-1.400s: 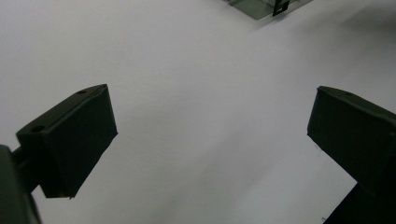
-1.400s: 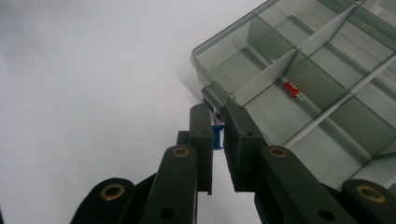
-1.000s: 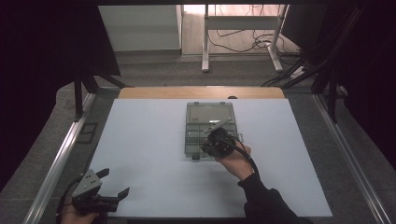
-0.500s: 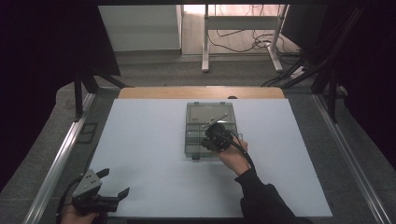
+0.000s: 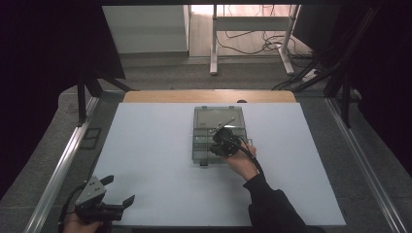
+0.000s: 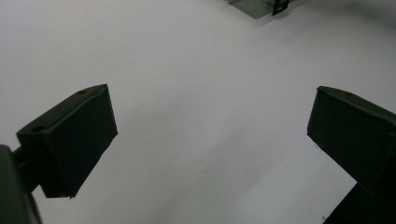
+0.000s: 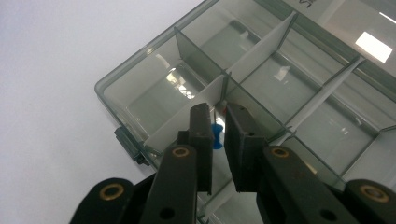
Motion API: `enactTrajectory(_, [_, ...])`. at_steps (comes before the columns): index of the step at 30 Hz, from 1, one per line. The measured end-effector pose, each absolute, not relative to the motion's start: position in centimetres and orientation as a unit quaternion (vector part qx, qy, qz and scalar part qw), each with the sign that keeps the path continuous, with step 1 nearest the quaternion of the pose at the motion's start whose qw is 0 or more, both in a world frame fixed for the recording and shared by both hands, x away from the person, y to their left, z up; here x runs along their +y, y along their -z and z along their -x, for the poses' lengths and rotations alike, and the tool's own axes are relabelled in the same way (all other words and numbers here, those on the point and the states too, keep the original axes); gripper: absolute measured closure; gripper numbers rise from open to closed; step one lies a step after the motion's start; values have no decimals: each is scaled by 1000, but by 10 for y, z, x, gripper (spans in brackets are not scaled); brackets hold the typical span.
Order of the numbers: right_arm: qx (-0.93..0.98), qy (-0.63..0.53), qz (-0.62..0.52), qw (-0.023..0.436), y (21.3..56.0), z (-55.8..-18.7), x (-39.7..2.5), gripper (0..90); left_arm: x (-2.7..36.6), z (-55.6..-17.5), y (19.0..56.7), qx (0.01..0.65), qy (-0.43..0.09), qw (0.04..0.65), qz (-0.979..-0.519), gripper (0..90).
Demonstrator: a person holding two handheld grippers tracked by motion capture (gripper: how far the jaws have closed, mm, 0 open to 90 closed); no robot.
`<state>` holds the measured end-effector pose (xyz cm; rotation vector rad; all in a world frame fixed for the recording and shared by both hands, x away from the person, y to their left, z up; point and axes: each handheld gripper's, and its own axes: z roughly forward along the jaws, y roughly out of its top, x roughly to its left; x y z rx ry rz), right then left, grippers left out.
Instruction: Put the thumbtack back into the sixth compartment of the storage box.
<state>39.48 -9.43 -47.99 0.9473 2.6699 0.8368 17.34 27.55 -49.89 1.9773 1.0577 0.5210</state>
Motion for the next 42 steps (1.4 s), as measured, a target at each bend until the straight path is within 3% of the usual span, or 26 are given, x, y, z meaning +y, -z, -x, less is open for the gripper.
enactTrajectory(10, [899,-286,-318,98,476,-392,-96,727,276,-173,499,419,-207,408,-784,18])
enactTrajectory(26, [894,-299,-316,105,467,-382,-104,495,276,-173,499,419,-207,409,-784,18])
enactTrajectory(42, [891,-310,-312,109,461,-370,-110,374,276,-173,499,419,-207,410,-783,18])
